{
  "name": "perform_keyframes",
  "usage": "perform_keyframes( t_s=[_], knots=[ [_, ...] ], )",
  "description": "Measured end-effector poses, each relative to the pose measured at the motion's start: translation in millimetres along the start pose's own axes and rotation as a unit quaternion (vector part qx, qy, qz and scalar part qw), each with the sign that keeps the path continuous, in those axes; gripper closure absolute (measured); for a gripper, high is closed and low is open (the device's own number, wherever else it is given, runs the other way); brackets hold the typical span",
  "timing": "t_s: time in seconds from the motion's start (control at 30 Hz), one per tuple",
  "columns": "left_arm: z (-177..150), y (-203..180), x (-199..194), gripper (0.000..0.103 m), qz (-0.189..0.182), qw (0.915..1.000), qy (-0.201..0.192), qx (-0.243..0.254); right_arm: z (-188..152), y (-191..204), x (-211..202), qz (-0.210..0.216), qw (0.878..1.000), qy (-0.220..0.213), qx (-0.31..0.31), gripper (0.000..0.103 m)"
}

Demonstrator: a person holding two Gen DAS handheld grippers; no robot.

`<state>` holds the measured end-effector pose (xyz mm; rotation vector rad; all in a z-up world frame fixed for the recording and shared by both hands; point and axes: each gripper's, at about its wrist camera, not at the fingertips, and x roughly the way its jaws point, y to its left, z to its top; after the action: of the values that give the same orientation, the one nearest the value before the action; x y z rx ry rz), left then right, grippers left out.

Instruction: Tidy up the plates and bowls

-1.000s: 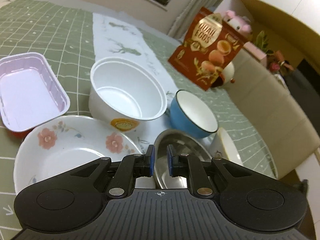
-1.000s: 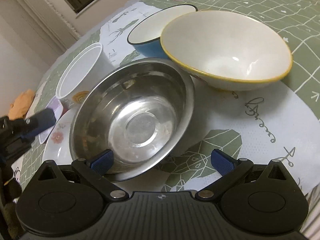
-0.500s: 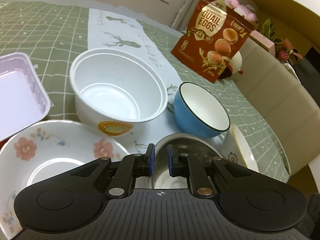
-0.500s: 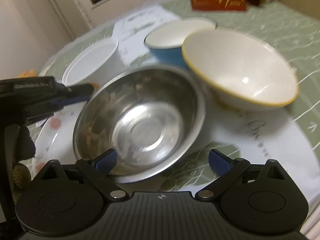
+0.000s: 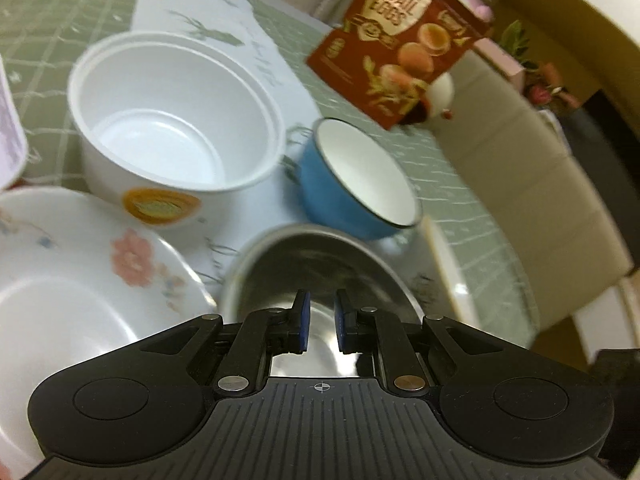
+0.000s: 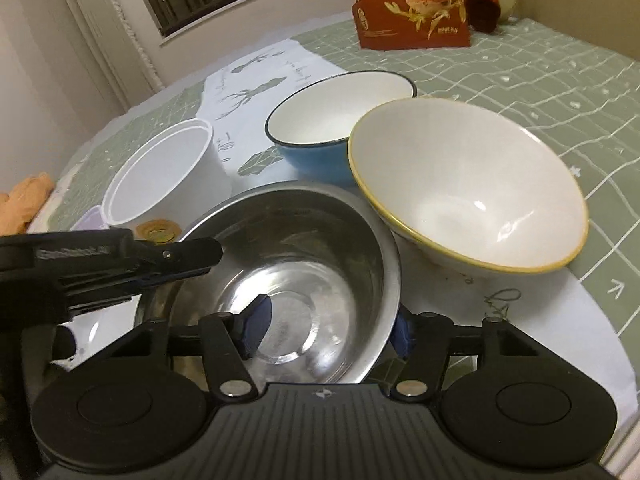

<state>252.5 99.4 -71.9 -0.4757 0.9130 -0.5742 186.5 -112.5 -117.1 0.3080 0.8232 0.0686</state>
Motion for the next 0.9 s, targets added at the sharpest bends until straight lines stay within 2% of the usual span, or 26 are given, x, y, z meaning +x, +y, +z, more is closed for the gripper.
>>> perform_keyframes(
  t_s=[0.07, 0.1, 0.23, 0.53, 0.8, 0.87, 0.9],
  knots=[
    [-1.6, -2.3, -4.7, 0.089, -0.024, 0.9997, -0.001, 0.003, -1.3, 3.6, -6.4, -0.001, 1.000, -0.012, -0.010, 0.042],
    [-1.5, -3.2, -7.6, 0.089, -0.024, 0.9997, -0.005, 0.004, -0.9, 5.6, -8.9, -0.001, 1.000, -0.017, -0.014, 0.042],
    [4.0, -2.8, -33.4, 0.089, 0.048, 0.9976, -0.048, 0.017, 3.6, 5.3, -6.8, -0.002, 1.000, -0.007, -0.004, 0.043],
    [12.6, 11.8, -34.0, 0.089, 0.133, 0.9899, -0.047, 0.016, -0.3, 3.4, -3.4, -0.009, 1.000, 0.005, -0.005, 0.043],
    [16.4, 12.1, -8.2, 0.085, 0.091, 0.9956, -0.019, 0.011, -4.3, -5.3, 4.8, -0.002, 1.000, 0.019, 0.010, 0.043],
    [15.9, 10.5, -2.9, 0.071, 0.084, 0.9963, -0.014, 0.013, -4.8, -7.1, 6.4, 0.005, 1.000, 0.022, 0.016, 0.043],
    [15.1, 9.5, -0.9, 0.068, 0.078, 0.9968, -0.011, 0.014, -4.4, -6.9, 6.6, 0.008, 1.000, 0.022, 0.016, 0.043]
  ],
)
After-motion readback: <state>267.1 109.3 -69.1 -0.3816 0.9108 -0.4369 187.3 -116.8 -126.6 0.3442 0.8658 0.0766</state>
